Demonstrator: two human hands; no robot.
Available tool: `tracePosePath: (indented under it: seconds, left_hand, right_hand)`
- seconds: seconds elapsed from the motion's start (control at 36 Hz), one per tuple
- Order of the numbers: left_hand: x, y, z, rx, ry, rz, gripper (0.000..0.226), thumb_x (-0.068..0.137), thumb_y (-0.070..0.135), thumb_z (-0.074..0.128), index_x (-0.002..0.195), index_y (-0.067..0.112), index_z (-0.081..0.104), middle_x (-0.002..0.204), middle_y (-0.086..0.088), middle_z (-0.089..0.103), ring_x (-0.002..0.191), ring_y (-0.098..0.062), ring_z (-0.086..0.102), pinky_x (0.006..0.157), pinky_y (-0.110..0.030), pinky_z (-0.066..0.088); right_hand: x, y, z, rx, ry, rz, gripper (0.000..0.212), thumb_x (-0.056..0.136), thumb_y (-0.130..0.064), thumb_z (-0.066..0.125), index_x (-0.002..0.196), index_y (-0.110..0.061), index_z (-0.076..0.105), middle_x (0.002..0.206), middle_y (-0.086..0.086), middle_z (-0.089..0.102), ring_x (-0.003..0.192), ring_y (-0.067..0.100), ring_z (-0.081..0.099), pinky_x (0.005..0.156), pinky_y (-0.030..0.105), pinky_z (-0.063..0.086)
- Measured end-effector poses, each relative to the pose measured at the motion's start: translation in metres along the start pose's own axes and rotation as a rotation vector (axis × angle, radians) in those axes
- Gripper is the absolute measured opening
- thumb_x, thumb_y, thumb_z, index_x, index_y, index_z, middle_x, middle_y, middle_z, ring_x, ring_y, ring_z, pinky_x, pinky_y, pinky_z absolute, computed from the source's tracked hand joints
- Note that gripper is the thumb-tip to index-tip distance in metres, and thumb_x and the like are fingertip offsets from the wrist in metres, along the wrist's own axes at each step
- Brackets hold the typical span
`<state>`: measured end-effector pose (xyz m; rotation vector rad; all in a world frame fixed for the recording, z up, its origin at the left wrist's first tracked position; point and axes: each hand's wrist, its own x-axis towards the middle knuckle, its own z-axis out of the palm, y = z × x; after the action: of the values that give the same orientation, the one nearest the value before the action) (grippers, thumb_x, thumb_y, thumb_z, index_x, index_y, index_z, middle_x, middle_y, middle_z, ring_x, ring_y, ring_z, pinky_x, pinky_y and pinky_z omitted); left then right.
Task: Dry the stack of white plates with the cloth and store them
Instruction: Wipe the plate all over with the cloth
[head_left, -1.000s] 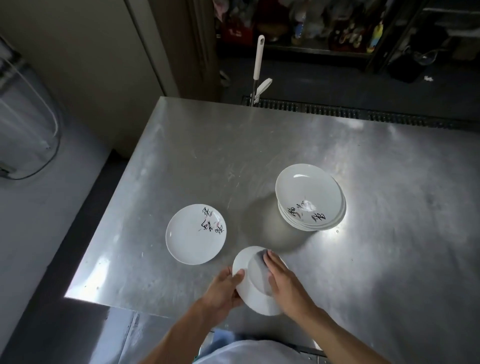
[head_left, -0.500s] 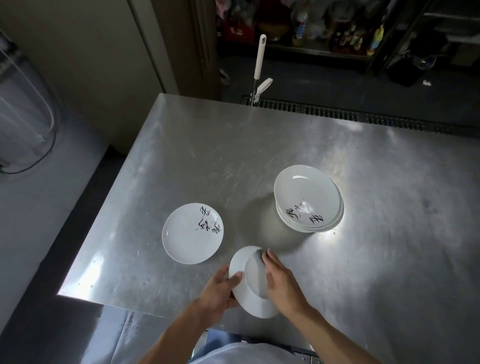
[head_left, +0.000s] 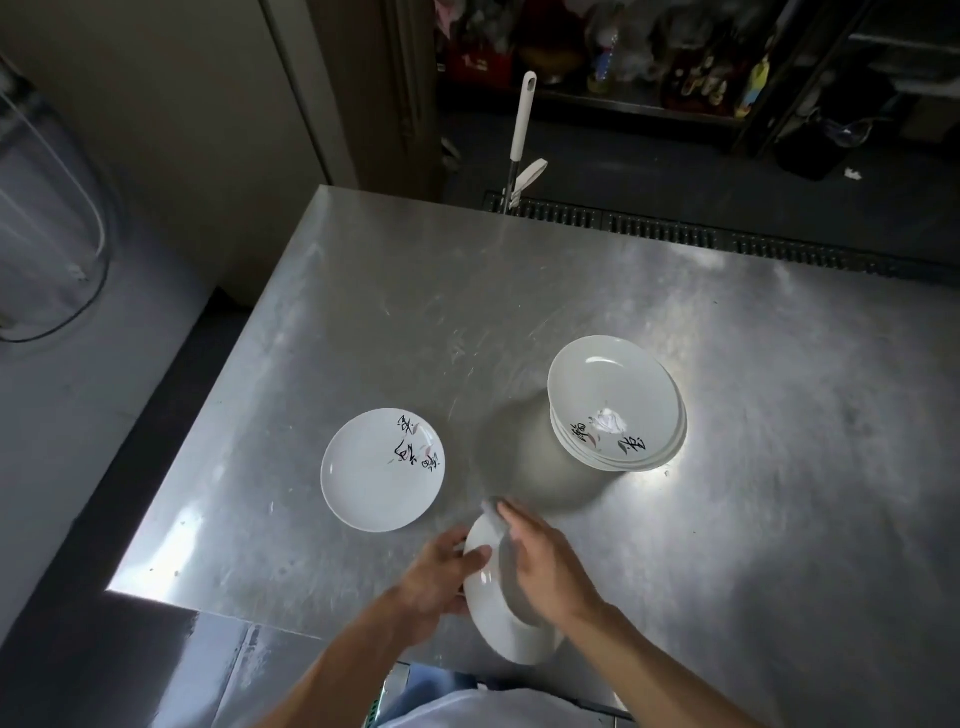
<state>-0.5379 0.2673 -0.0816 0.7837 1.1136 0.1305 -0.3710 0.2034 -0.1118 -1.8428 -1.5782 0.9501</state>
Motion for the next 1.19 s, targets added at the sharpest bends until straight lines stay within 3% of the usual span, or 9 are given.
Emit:
tracePosePath:
  seconds: [0.14,0.28,0.39,0.64,0.69,0.78,0.92,1.06,1.19]
  left_hand:
    - [0.002,-0.001,0.001,-0.053,0.008,0.012,0.027,0.102,0.014,0.06,0.128,0.021,0.061,0.123,-0.01,0.072,0.113,-0.033,0.069,0.082,-0.044,0.061]
    - [0.001,-0.01,0.001,-0.092,0.036,0.067,0.044,0.084,0.028,0.073,0.124,0.013,0.061,0.119,-0.015,0.071,0.102,-0.028,0.07,0.077,-0.047,0.061]
    - [0.004,-0.029,0.008,-0.342,0.087,0.047,0.047,0.074,0.012,0.073,0.119,0.021,0.064,0.111,-0.012,0.073,0.091,-0.031,0.073,0.076,-0.05,0.061]
    - [0.006,-0.018,0.003,-0.231,0.048,0.082,0.037,0.099,0.004,0.062,0.134,0.009,0.053,0.119,-0.02,0.072,0.109,-0.042,0.07,0.085,-0.057,0.059]
    - [0.004,-0.013,-0.001,-0.132,0.033,0.047,0.048,0.09,0.018,0.073,0.132,0.005,0.053,0.122,-0.027,0.068,0.109,-0.045,0.068,0.095,-0.066,0.053]
    - [0.002,-0.007,-0.006,-0.016,-0.055,0.01,0.056,0.08,0.029,0.076,0.129,0.009,0.058,0.114,-0.021,0.071,0.096,-0.033,0.071,0.089,-0.053,0.056]
    - [0.001,-0.008,-0.009,-0.022,-0.106,-0.014,0.038,0.088,0.022,0.074,0.122,0.011,0.061,0.1,-0.007,0.072,0.091,-0.025,0.066,0.087,-0.048,0.051]
    - [0.0,-0.003,-0.005,-0.012,-0.089,-0.023,0.049,0.082,0.028,0.074,0.126,0.009,0.063,0.102,-0.008,0.074,0.088,-0.023,0.07,0.073,-0.038,0.057]
    - [0.001,-0.01,0.002,-0.017,-0.06,-0.026,0.04,0.092,0.016,0.071,0.127,0.003,0.056,0.106,-0.013,0.07,0.096,-0.031,0.064,0.095,-0.058,0.05]
  right_hand:
    - [-0.002,-0.003,0.016,-0.038,-0.133,-0.099,0.064,0.092,0.008,0.047,0.151,-0.017,0.044,0.159,-0.013,0.028,0.15,-0.002,0.018,0.121,0.015,0.014]
    - [0.015,0.007,-0.004,0.056,0.021,0.141,0.057,0.095,0.007,0.045,0.146,-0.019,0.051,0.148,-0.008,0.049,0.137,0.007,0.047,0.109,0.005,0.026]
    - [0.024,0.013,-0.017,0.08,0.145,0.381,0.051,0.099,0.003,0.042,0.144,-0.017,0.053,0.138,-0.001,0.061,0.126,0.016,0.057,0.096,0.001,0.03]
    - [0.017,-0.017,-0.004,0.088,-0.262,-0.141,0.057,0.094,-0.002,0.046,0.15,-0.011,0.044,0.159,-0.007,0.034,0.15,0.001,0.02,0.121,0.016,0.014]
    - [0.028,-0.009,-0.011,0.022,-0.207,-0.125,0.057,0.093,0.009,0.045,0.148,-0.007,0.047,0.157,-0.002,0.038,0.149,0.009,0.028,0.122,0.02,0.02]
    - [0.036,0.003,-0.025,-0.053,-0.143,-0.048,0.062,0.091,0.015,0.043,0.148,-0.008,0.047,0.154,-0.001,0.042,0.147,0.017,0.035,0.121,0.023,0.025]
    - [0.016,-0.001,-0.012,-0.047,-0.305,-0.267,0.061,0.091,0.011,0.046,0.147,-0.012,0.049,0.156,-0.005,0.039,0.149,0.006,0.028,0.12,0.019,0.022]
    - [0.029,0.003,-0.019,0.004,-0.115,-0.01,0.056,0.097,0.007,0.045,0.147,-0.017,0.05,0.151,-0.012,0.044,0.142,0.005,0.041,0.115,0.011,0.025]
    - [0.017,-0.002,-0.005,-0.01,-0.277,-0.188,0.068,0.087,0.015,0.044,0.147,-0.017,0.051,0.153,-0.014,0.038,0.147,-0.005,0.023,0.12,0.013,0.016]
